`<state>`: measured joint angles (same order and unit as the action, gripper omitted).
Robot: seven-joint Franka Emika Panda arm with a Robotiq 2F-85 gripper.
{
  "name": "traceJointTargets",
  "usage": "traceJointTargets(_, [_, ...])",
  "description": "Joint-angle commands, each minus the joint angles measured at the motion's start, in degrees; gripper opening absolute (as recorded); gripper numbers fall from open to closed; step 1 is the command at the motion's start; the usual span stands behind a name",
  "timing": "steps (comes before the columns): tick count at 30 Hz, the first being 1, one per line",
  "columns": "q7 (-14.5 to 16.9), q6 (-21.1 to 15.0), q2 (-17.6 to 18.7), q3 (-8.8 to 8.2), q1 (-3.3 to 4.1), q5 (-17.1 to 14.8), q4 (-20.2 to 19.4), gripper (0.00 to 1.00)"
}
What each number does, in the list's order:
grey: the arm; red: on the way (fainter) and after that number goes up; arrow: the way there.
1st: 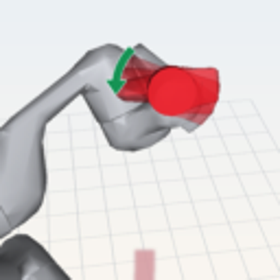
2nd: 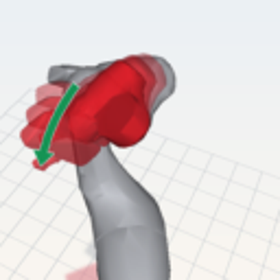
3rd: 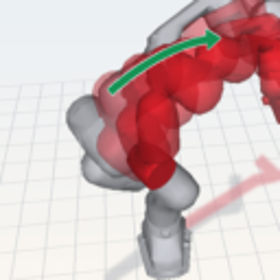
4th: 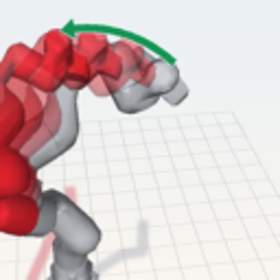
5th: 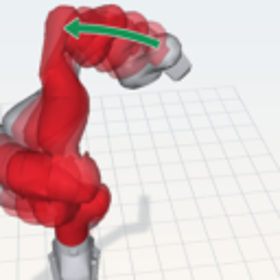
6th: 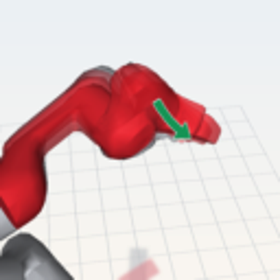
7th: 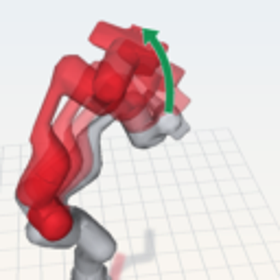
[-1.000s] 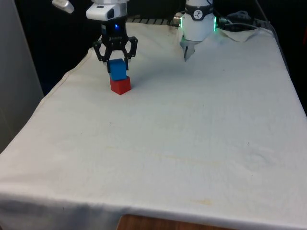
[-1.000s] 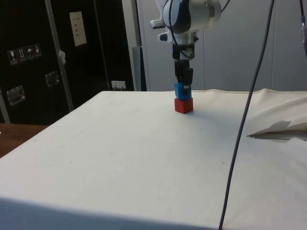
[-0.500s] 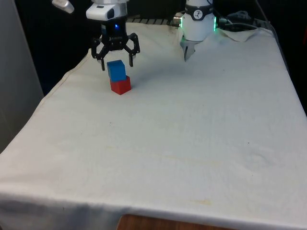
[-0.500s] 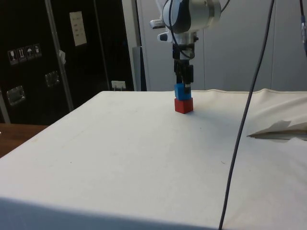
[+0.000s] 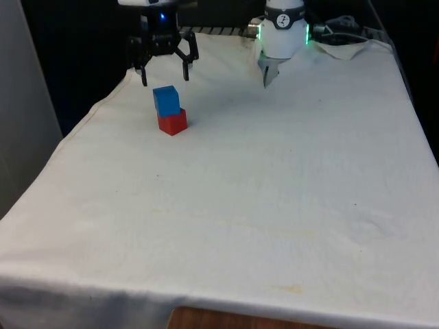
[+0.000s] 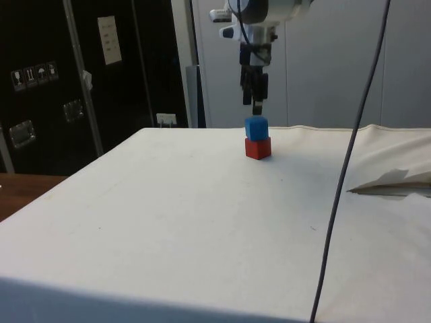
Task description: Stack the two cubes.
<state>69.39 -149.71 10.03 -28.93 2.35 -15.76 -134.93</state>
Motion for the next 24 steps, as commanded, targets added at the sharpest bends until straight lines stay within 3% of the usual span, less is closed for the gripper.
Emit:
traceJointTargets(1, [-0.7, 0.5, -0.5, -0.46, 0.23, 1.1, 0.2, 1.0])
traceJointTargets(7, [-0.7, 2.3, -3.0, -0.57, 0.11, 1.5, 0.5, 1.0])
traceJointTargets(8, [0.0, 2.0, -3.0, -0.29, 0.0, 0.3, 0.2, 1.0])
traceJointTargets(9, [-0.7, 2.7, -3.3, -0.63, 0.11, 1.5, 0.5, 1.0])
traceJointTargets(16, [-0.8, 6.0, -6.2, -0.74, 0.06, 1.4, 1.6, 1.0])
traceJointTargets(17, [0.0, 5.4, -6.0, -0.57, 0.0, 0.3, 1.3, 1.0])
traceJointTargets(24, [-1.1, 8.7, -7.3, -0.8, 0.06, 1.7, 3.1, 1.0])
